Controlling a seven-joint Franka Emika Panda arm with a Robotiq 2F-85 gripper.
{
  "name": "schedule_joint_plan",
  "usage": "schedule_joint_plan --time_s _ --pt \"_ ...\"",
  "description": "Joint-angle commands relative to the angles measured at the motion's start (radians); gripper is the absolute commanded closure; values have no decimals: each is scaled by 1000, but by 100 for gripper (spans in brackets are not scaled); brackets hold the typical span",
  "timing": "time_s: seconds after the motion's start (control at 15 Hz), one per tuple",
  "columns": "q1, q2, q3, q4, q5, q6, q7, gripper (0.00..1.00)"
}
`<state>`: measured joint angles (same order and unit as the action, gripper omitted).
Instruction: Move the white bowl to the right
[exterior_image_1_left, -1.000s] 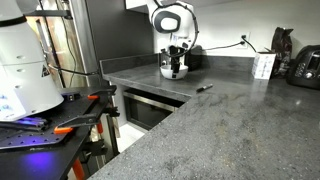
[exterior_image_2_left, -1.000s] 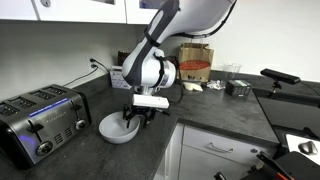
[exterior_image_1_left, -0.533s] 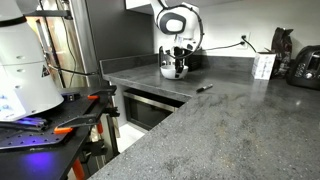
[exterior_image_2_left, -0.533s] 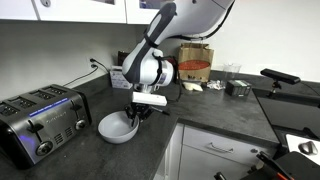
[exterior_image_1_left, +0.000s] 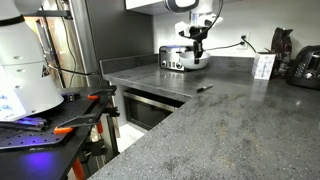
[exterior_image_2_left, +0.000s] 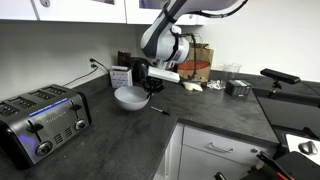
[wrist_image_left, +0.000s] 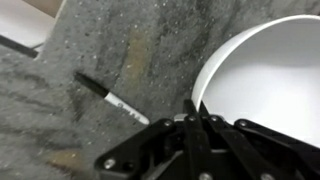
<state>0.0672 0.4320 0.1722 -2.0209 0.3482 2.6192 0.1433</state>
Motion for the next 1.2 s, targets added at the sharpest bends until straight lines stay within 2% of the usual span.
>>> schedule_joint_plan --time_s 0.0,0.33,0.6,0.93,1.13 --pt "-14 -103 -53 -82 -8 26 22 99" --pt "-36 -190 -182 -169 -88 35 86 99" --pt "-81 -191 -273 -198 -139 -1 147 99" --pt "-149 -151 -320 -217 -120 -22 136 99" --pt "-189 -132 -303 -230 -72 -8 82 99"
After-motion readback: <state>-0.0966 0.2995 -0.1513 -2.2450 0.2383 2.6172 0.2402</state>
